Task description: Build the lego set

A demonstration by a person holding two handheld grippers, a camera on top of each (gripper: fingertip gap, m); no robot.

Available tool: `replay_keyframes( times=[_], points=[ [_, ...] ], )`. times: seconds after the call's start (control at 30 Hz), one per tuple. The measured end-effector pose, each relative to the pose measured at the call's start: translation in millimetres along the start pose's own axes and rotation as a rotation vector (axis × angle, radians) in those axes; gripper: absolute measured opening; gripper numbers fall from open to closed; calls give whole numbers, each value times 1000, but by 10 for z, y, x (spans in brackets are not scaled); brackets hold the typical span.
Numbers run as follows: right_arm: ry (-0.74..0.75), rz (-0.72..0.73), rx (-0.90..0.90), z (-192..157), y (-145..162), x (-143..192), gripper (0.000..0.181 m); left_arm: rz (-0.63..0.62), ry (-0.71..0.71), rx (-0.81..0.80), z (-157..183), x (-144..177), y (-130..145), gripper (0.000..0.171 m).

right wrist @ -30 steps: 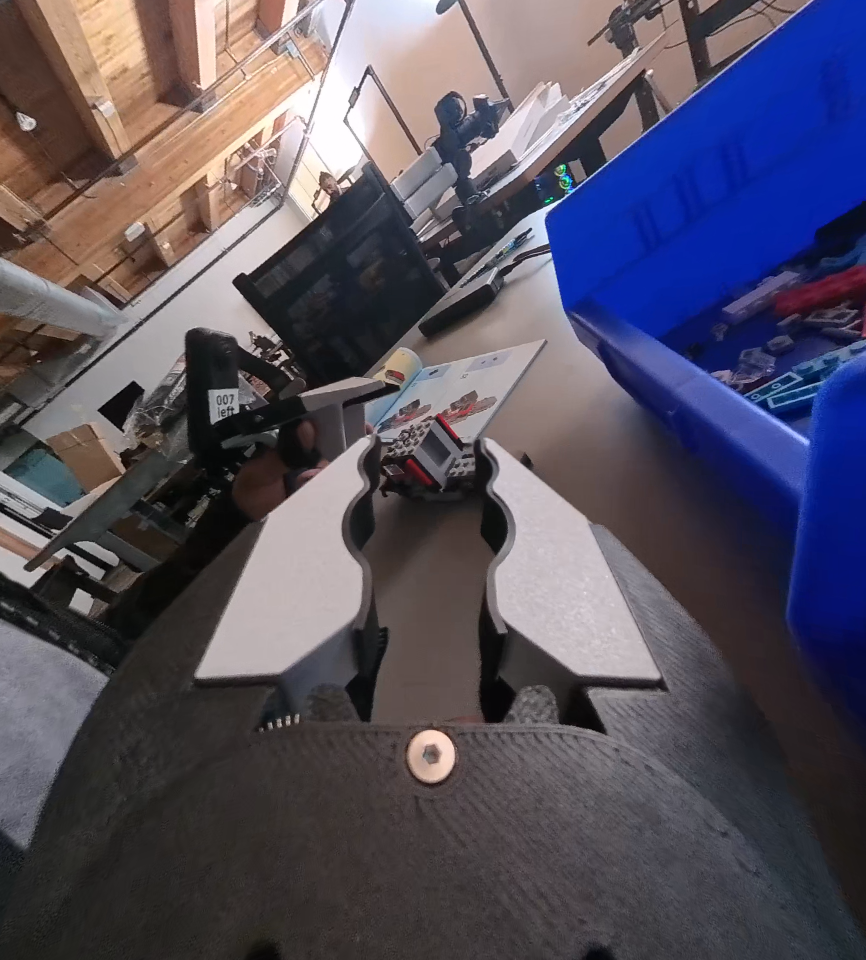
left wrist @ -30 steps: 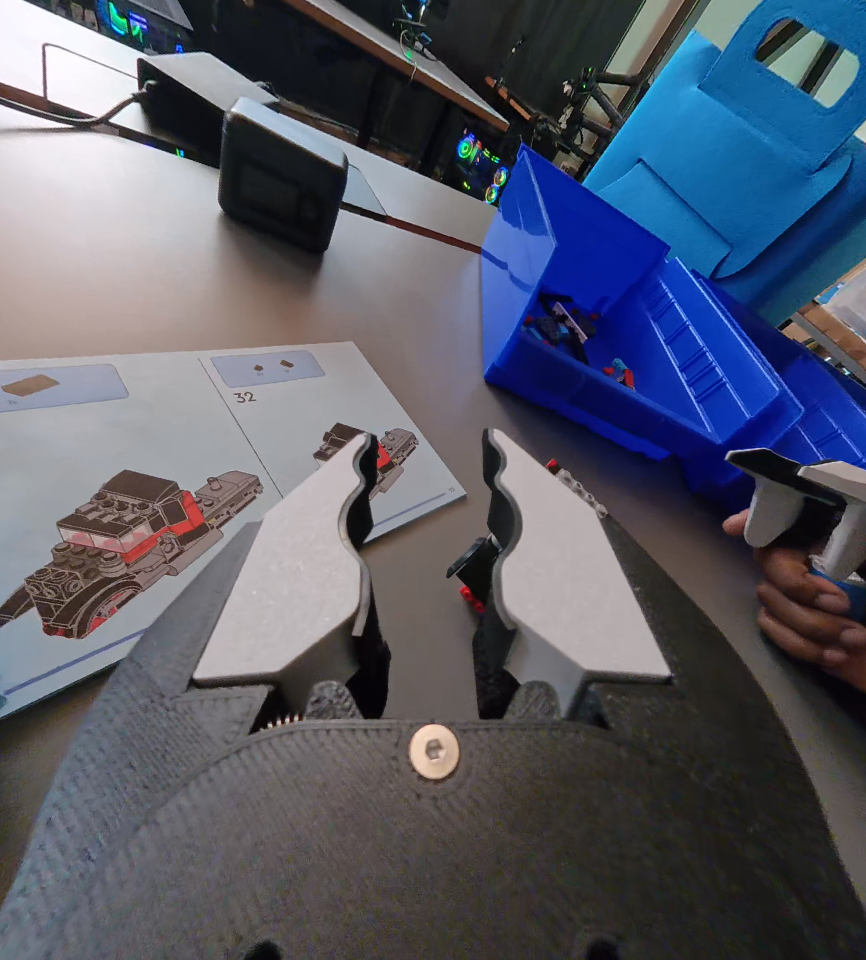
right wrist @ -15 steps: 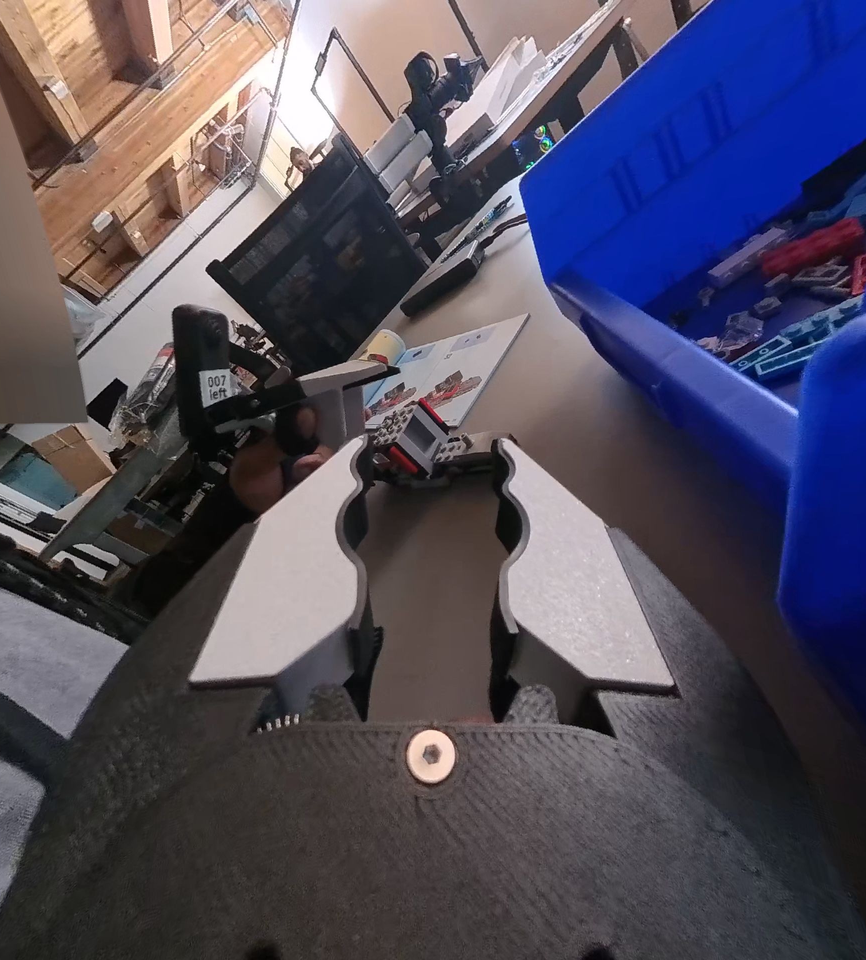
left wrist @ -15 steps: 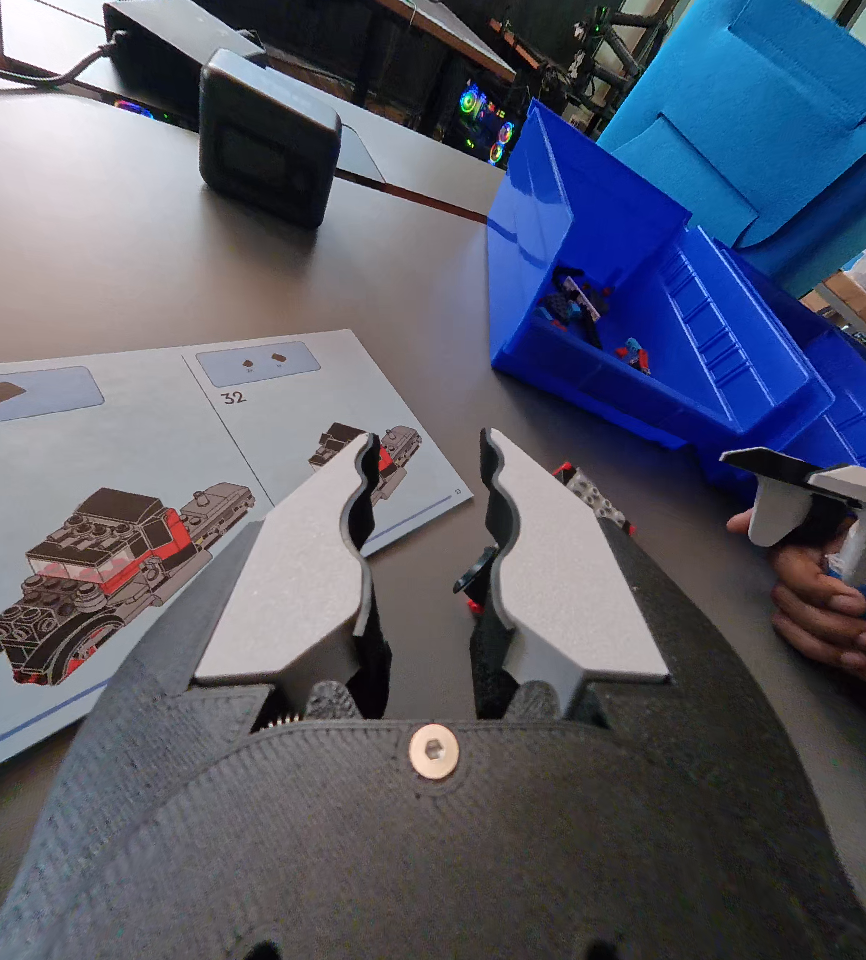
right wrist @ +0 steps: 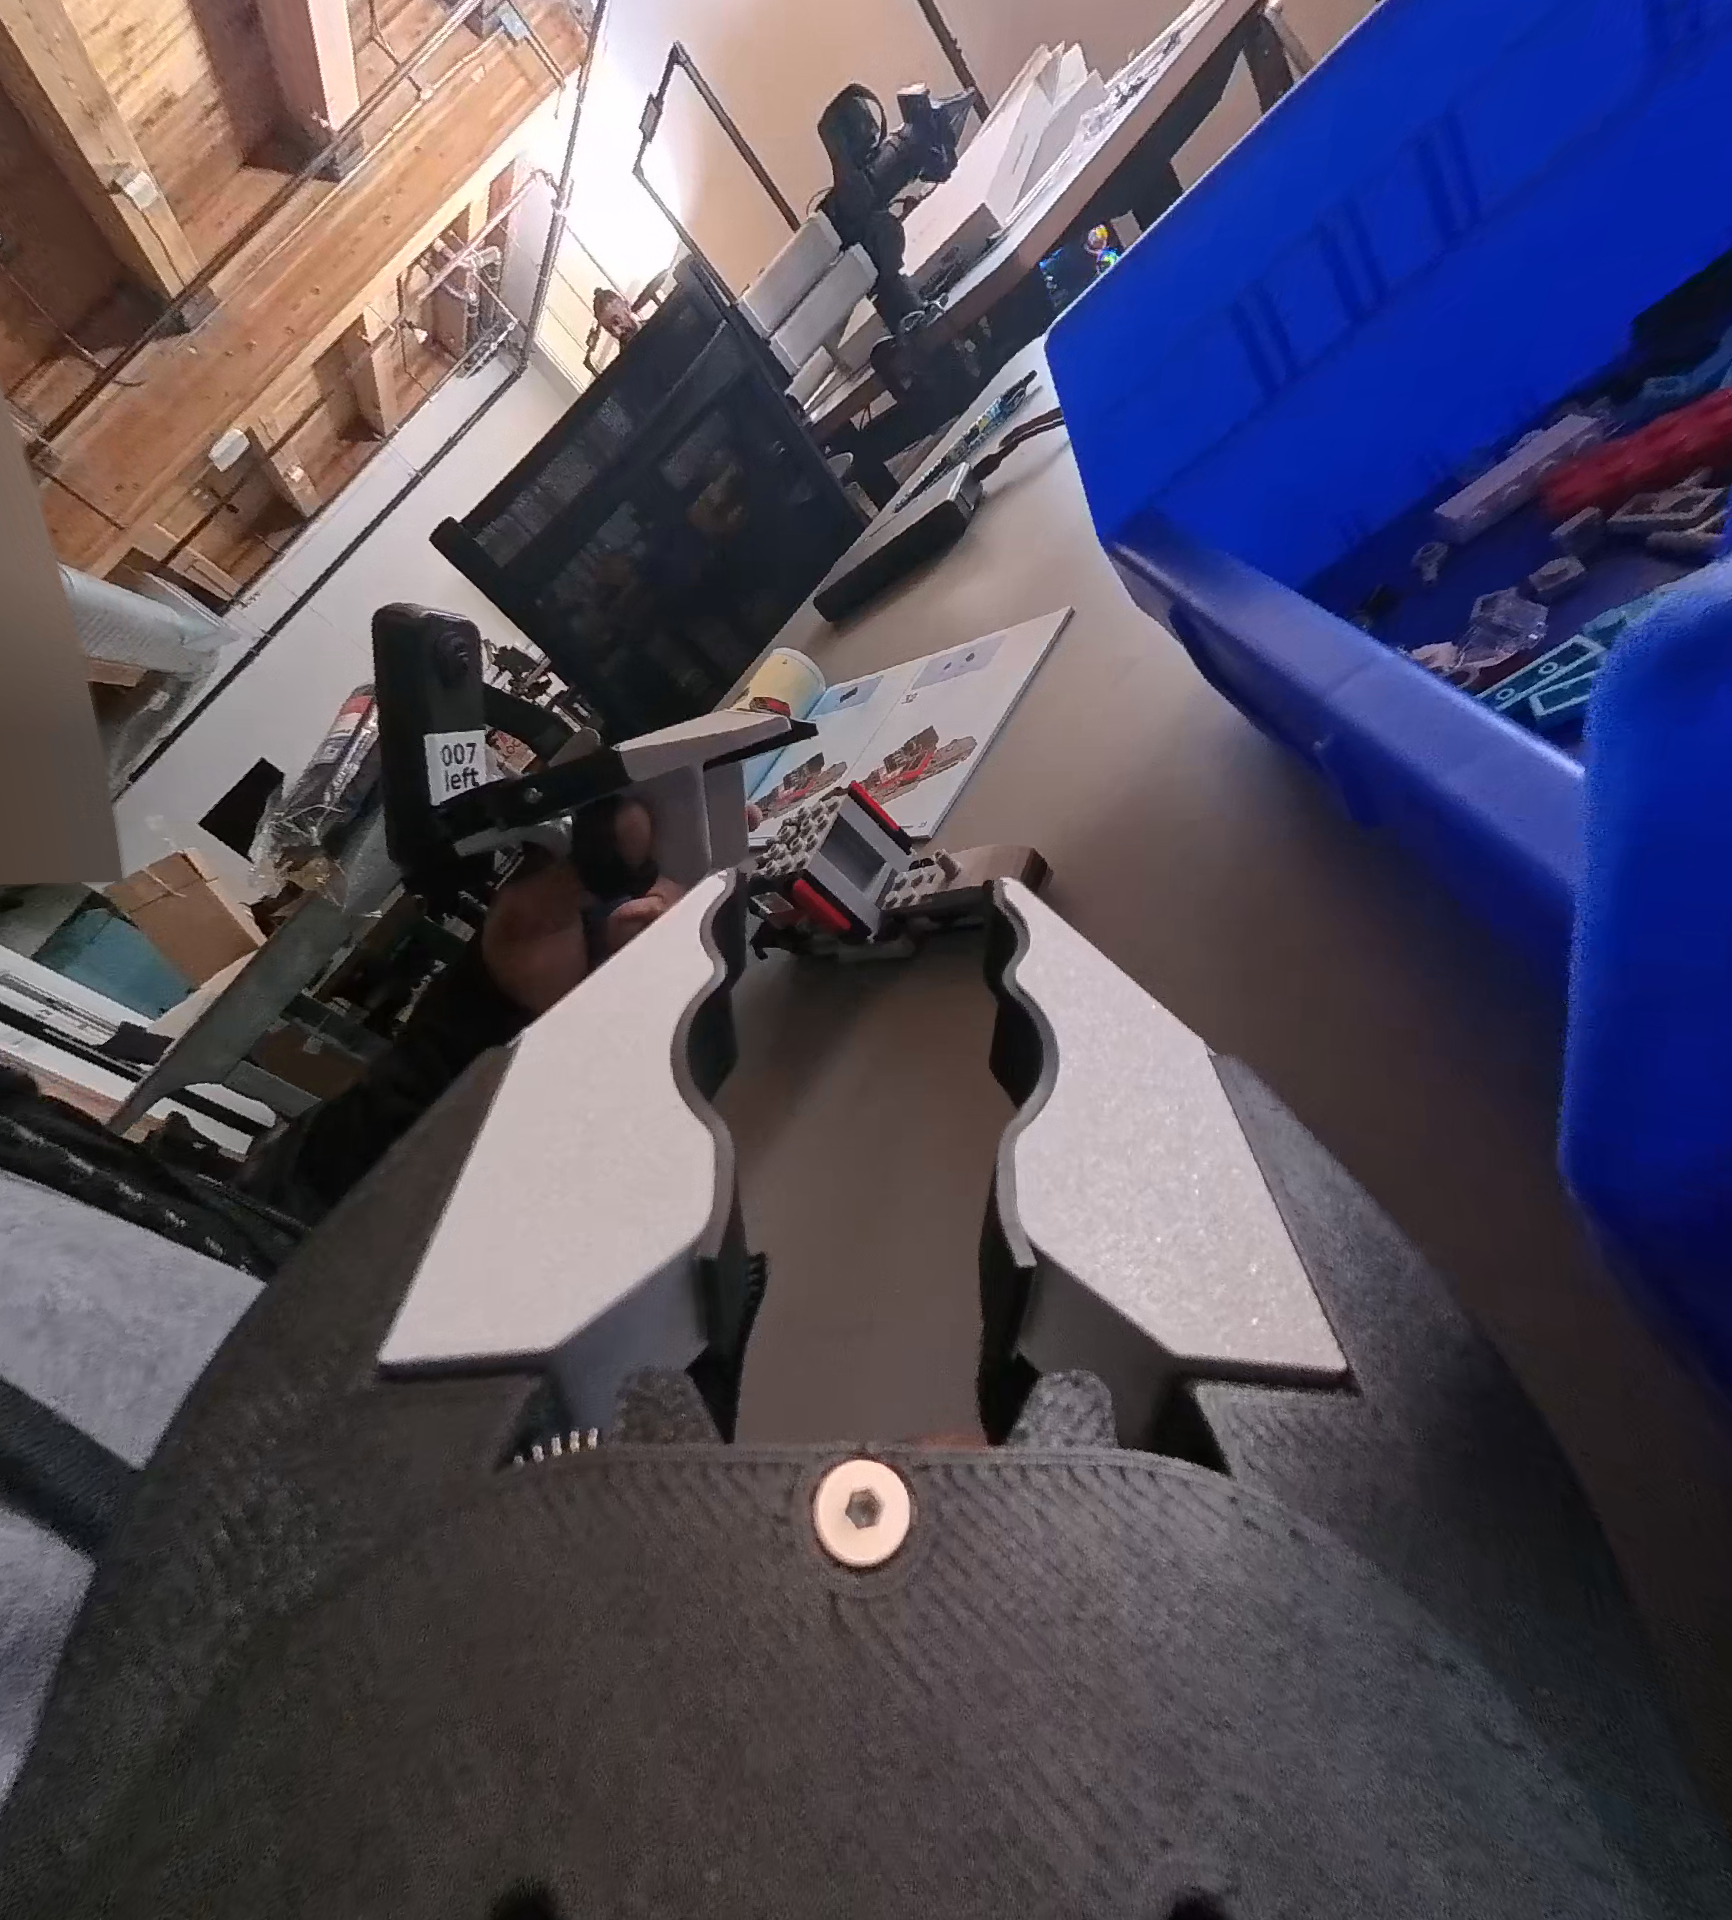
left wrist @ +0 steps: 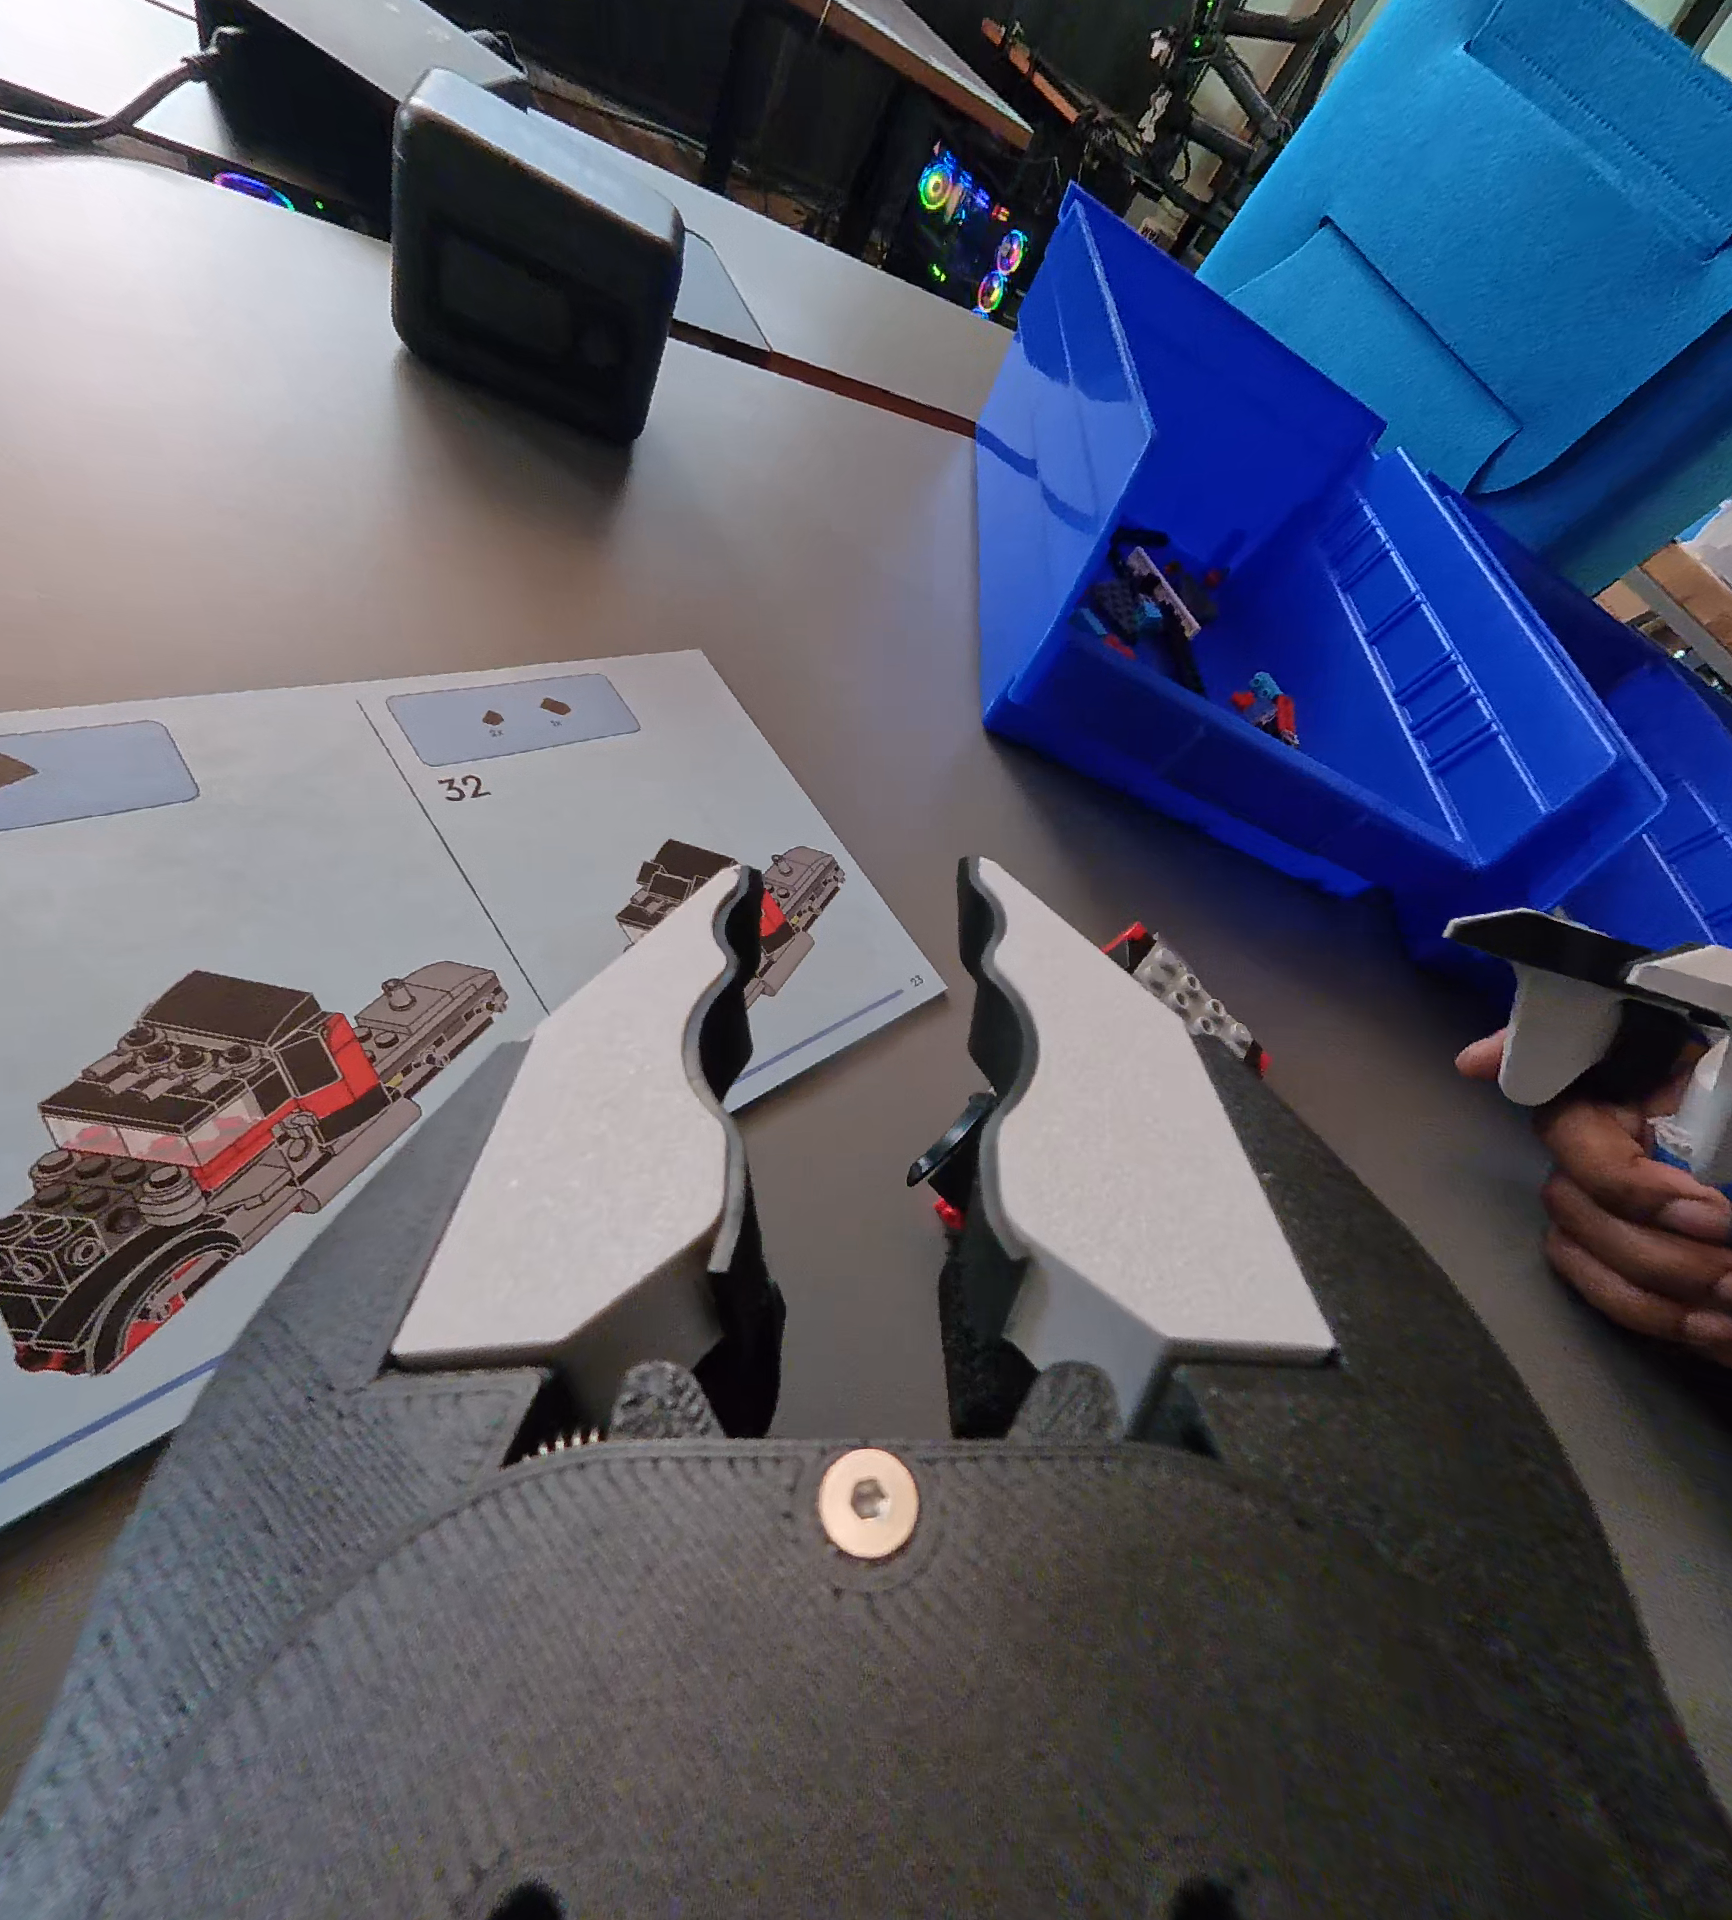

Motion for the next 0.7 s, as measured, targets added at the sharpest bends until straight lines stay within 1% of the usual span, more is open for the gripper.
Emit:
replay_keyframes(
  times=[0.1, 0.17, 0.2, 0.33, 0.4, 0.47, 0.53, 0.57, 0.6, 0.67, 0.7],
  points=[
    [-8, -6, -6, -9, 11, 15, 45, -14, 18, -11, 27, -8, 8, 39],
    [-15, -7, -9, -16, 16, 28, 45, -57, 32, -44, 77, -38, -1, 39],
    [-16, -6, -12, -16, 16, 35, 45, -75, 47, -69, 147, -59, -53, 39],
    [-23, -12, -15, -28, 31, 66, 45, -142, 140, -234, 614, -240, -420, 40],
    [-29, -18, -13, -45, 49, 78, 45, -200, 234, -341, 913, -408, -490, 40],
    [-38, -25, -12, -66, 68, 83, 45, -296, 329, -438, 1164, -607, -424, 41],
    [-49, -33, -15, -83, 82, 86, 45, -396, 425, -527, 1391, -792, -300, 49],
    [-55, -36, -19, -90, 89, 87, 45, -426, 474, -563, 1508, -873, -251, 56],
    [-64, -39, -26, -98, 93, 89, 45, -450, 520, -592, 1625, -942, -209, 59],
    [-75, -37, -37, -105, 93, 99, 45, -497, 581, -659, 1783, -1075, -129, 62],
    [-77, -34, -41, -106, 91, 106, 45, -516, 584, -699, 1803, -1155, -96, 62]
  ],
)
Point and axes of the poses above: each gripper's, where its closed fingertips meet, x back along the fingers, y out of its underside, z = x × y across the jaws, the point moved 2 cm from there along x, back along the fingers
